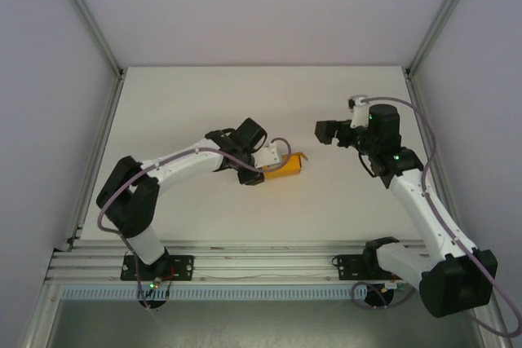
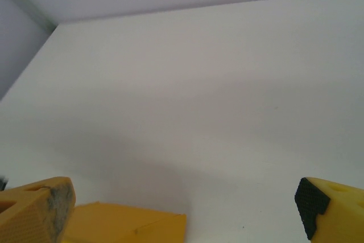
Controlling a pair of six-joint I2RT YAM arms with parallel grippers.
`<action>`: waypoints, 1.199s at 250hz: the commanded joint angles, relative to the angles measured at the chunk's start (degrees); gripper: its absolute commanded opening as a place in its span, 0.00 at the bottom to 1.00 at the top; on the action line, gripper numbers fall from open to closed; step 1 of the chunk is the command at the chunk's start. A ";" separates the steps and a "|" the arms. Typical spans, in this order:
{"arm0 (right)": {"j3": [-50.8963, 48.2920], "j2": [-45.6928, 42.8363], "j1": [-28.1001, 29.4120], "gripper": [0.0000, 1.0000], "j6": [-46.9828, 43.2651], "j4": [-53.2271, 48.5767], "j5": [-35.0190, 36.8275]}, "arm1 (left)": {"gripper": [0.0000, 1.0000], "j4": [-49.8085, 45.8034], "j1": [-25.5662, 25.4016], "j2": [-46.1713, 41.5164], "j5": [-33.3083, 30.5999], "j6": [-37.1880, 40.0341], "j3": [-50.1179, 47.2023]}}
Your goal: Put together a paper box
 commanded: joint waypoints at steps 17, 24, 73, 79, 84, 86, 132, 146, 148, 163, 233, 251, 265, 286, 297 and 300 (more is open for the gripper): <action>2.47 4.22 2.83 0.98 -19.56 -9.68 -11.78 | 0.38 -9.84 3.11 5.15 7.73 -0.91 5.55; 3.29 4.57 3.52 0.97 -21.36 -11.41 -11.62 | 0.38 -10.52 3.34 5.57 8.77 -0.50 6.12; 8.58 12.73 6.07 0.85 -22.37 -15.75 -3.28 | 0.38 -11.72 3.54 6.28 9.54 0.67 7.30; 9.06 13.62 6.23 0.82 -22.16 -15.70 -3.17 | 0.38 -12.07 3.55 6.48 9.58 0.69 7.42; 9.43 14.27 6.40 0.78 -22.16 -15.63 -3.37 | 0.38 -12.21 3.52 6.65 9.54 0.68 7.66; 9.59 14.54 6.44 0.77 -22.22 -15.61 -3.51 | 0.38 -12.33 3.55 6.74 9.49 0.72 7.70; 11.55 18.63 7.55 0.61 -24.66 -15.58 -6.01 | 0.38 -14.12 3.56 8.69 9.18 0.73 9.85; 11.72 19.27 7.56 0.56 -24.93 -15.90 -5.93 | 0.38 -14.20 3.52 9.02 9.08 0.81 10.09; 11.70 19.26 7.61 0.55 -24.98 -15.99 -5.86 | 0.38 -14.16 3.52 8.98 9.09 0.80 10.11; 11.74 19.81 7.63 0.47 -24.95 -16.21 -5.63 | 0.38 -14.32 3.53 9.16 9.35 1.16 10.39; 14.20 23.77 7.72 0.32 -25.64 -19.28 -6.11 | 0.38 -14.81 3.52 9.99 9.72 1.21 11.49; 14.08 24.16 7.96 0.29 -24.24 -17.78 -6.80 | 0.38 -14.44 3.53 10.10 9.98 1.02 11.66; 13.40 23.92 8.33 0.26 -22.97 -16.29 -6.65 | 0.38 -14.00 3.53 10.15 10.12 0.81 11.64; 12.22 23.25 8.79 0.20 -20.79 -14.12 -5.88 | 0.38 -13.81 3.52 10.33 10.61 0.66 11.84; 11.97 22.99 8.84 0.18 -19.87 -14.03 -5.56 | 0.38 -13.71 3.52 10.36 10.59 0.51 11.98; 11.97 23.01 8.85 0.18 -19.63 -14.08 -5.34 | 0.38 -13.77 3.52 10.37 10.58 0.50 12.05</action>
